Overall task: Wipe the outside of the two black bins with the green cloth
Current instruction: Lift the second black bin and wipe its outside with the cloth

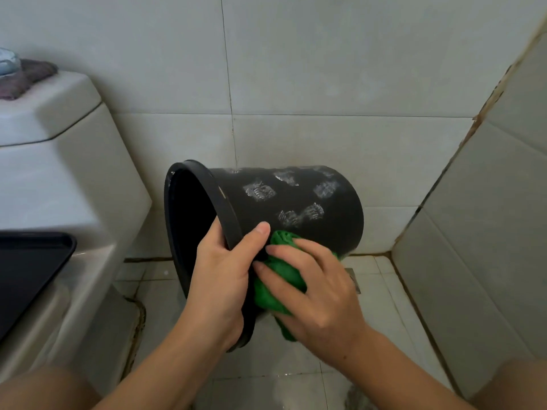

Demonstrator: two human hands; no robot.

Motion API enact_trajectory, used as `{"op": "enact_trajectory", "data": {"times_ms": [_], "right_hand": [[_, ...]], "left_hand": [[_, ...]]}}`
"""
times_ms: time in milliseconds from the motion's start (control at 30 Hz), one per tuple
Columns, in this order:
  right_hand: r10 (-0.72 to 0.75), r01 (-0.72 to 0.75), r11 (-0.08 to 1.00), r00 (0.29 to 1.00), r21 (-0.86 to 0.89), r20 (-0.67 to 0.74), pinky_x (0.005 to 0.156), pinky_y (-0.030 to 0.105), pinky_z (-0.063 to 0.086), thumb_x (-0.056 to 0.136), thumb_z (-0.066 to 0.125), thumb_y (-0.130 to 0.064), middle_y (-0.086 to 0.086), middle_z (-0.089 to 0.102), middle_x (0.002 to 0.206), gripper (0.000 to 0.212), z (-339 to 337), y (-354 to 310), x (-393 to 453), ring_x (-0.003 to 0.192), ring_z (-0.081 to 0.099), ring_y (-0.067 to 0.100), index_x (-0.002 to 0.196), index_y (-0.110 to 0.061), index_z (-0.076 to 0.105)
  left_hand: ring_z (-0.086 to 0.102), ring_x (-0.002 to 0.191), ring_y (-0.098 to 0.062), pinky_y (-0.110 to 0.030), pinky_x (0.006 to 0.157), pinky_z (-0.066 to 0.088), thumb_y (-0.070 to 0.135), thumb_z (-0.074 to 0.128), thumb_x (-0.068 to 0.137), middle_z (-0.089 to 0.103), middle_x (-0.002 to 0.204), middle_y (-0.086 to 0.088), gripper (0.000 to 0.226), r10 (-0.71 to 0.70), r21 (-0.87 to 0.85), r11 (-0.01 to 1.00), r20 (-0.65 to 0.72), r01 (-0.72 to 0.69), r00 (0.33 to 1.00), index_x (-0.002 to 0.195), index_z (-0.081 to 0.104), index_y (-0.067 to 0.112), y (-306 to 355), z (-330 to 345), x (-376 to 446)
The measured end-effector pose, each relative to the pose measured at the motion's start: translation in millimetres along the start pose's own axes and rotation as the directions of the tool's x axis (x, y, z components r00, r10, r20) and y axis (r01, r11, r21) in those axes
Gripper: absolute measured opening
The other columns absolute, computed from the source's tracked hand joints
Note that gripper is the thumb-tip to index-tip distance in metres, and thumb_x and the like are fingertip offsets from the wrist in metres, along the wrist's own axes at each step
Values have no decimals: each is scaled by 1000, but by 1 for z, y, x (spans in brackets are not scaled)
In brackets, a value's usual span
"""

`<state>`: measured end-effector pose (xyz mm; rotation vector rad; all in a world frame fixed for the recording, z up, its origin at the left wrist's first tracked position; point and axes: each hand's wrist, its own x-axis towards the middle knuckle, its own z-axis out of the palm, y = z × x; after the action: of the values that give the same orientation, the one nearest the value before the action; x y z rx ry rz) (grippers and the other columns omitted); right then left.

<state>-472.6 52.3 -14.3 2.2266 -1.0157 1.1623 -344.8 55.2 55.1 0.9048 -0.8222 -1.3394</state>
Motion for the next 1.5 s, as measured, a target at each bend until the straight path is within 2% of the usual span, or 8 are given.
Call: {"op": "enact_trajectory", "data": {"times_ms": [233,500,633,733,1000,1233,1400,1500], "right_hand": [[468,-468,883,879,19,-95,102,11,29,91,59,-35,16,60,122,41,-10,49,18,112,55,31,121,-9,67],[164,-162,986,985,46,-55,99,33,45,96,60,-35,15,64,119,35,-2,28,6,109,58,31,124,-14,63],[622,-614,783,776,101,-105,95,25,40,89,56,-44,7,59,122,45,-9,68,18,110,55,21,123,-16,67],[725,-708,688,681,158,-103,93,33,46,87,52,-49,2,58,122,49,-9,82,21,110,55,17,122,-18,68],[263,-256,961,963,106,-63,98,27,43,95,57,-39,13,64,118,39,-3,27,25,109,59,27,118,-10,70],[650,-635,756,757,158,-67,89,18,39,88,54,-46,0,60,121,43,-5,61,32,110,58,19,119,-21,70],[310,-300,947,947,112,-83,93,25,44,92,60,-39,10,64,117,38,-10,22,36,107,59,26,117,-13,71],[275,-270,960,959,79,-66,90,28,47,93,59,-41,9,65,117,38,-14,33,37,105,61,27,117,-15,71]], "left_hand": [[72,97,-23,-35,85,58,10,64,72,76,103,-5,41,-4,27,1000,86,2,996,112,65,16,9,-7,-7],[72,95,-25,-32,79,59,8,62,71,76,101,-8,34,28,31,999,62,-30,998,103,69,17,7,-14,-3],[72,95,-22,-28,80,59,5,60,70,76,100,-4,34,68,73,994,99,-76,993,92,75,27,15,-15,-4],[72,95,-19,-25,79,57,3,60,69,76,100,-2,36,97,88,990,124,-108,988,90,76,29,16,-15,-4],[72,90,-19,-30,79,59,3,60,66,76,93,-2,39,99,186,975,109,-118,989,88,76,31,4,-10,-3],[72,82,-9,-18,67,55,4,59,65,76,86,7,37,119,281,946,156,-159,981,91,73,27,6,-5,-6],[69,82,-18,-44,76,58,4,59,65,74,84,0,42,117,287,945,150,-156,982,88,74,35,1,-6,-6],[69,83,-20,-50,79,57,6,64,60,73,83,0,39,118,284,946,139,-154,983,87,74,32,0,-7,-6]]}}
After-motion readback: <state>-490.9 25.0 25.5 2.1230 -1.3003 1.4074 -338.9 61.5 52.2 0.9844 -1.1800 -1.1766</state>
